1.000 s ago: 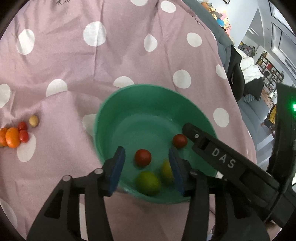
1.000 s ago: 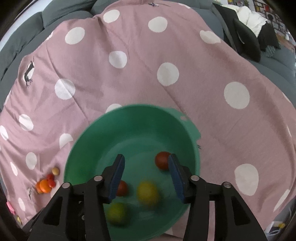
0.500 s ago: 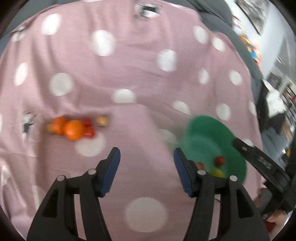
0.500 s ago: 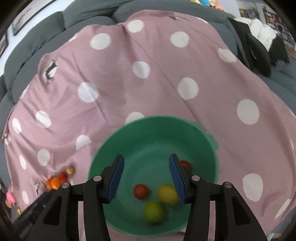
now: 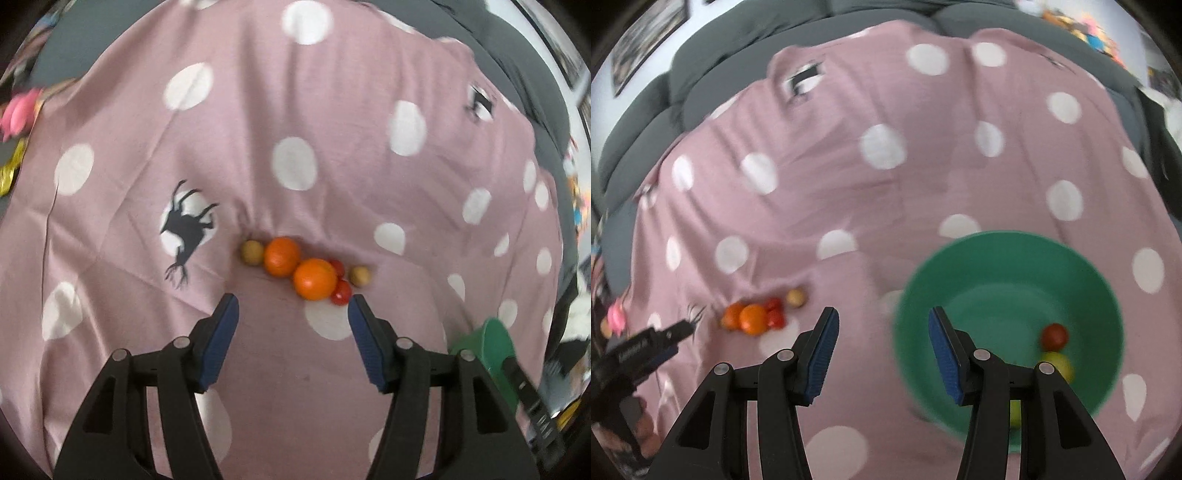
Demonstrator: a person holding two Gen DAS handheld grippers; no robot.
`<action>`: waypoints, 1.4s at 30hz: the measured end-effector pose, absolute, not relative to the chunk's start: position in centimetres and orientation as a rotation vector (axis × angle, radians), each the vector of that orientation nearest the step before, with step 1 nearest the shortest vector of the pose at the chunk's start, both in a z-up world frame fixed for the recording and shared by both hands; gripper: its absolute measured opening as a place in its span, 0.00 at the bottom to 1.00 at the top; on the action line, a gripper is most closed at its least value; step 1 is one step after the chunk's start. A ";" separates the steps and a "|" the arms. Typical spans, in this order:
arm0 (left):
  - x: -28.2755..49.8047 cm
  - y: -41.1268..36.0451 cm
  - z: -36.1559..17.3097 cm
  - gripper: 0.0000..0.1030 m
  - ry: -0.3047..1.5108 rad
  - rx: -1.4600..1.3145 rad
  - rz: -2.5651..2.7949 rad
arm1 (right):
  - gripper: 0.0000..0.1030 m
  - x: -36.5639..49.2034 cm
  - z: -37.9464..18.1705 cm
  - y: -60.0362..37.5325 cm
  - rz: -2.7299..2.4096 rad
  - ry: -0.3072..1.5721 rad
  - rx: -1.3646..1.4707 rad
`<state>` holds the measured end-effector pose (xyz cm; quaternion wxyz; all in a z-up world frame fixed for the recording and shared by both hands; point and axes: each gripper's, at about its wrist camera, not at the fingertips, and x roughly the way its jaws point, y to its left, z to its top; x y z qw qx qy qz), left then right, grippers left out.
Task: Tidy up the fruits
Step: 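Return the right tool to the pile and grasp the large orange, then grasp the small orange with the left tool while the right tool holds the large orange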
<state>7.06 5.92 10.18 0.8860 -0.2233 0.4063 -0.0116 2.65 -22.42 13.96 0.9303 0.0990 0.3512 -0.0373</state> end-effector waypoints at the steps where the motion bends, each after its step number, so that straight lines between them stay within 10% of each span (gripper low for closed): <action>1: 7.0 6.4 10.2 0.60 0.844 -0.476 -0.008 | 0.49 2.8 13.8 -21.8 -0.060 0.724 0.191; 42: 11.9 10.9 7.5 0.58 0.895 -0.643 0.013 | 0.42 17.4 5.1 -6.9 0.301 0.976 0.111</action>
